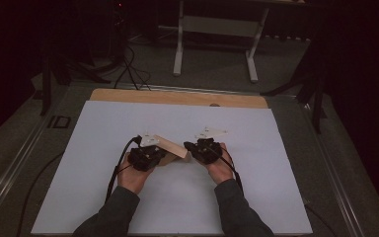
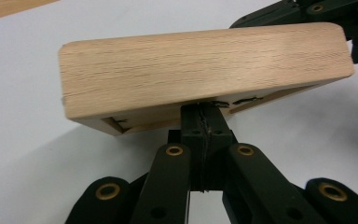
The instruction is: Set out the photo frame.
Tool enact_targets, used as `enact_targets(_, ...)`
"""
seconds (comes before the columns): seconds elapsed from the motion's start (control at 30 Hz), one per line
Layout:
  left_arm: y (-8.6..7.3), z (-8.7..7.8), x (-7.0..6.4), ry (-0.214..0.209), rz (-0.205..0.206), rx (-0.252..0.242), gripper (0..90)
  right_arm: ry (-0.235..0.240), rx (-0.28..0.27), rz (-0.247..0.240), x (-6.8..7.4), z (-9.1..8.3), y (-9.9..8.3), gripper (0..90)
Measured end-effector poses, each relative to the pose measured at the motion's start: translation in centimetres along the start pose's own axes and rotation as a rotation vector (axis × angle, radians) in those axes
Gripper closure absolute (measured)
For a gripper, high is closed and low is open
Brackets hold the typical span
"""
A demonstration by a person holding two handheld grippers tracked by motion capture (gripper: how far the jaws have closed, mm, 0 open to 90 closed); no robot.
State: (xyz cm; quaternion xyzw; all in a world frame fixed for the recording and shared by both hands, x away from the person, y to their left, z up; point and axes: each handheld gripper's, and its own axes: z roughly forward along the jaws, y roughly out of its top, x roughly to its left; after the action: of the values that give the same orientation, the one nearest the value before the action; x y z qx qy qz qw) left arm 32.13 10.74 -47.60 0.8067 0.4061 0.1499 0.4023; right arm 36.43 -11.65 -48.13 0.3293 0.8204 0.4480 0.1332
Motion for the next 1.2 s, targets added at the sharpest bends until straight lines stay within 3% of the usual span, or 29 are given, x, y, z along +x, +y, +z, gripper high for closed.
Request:
enact_targets(0.37, 0.10, 0.37, -0.52, -0.011, 0.013, 0.013, 89.6, 0.001, 0.004, -0.011, 0.15, -0.16, -0.09, 89.6)
enact_targets(1.2, 0.13, 0.70, -0.19, -0.003, 0.013, 0.020, 89.6, 0.011, 0.008, -0.042, 0.82, -0.58, -0.40, 89.7)
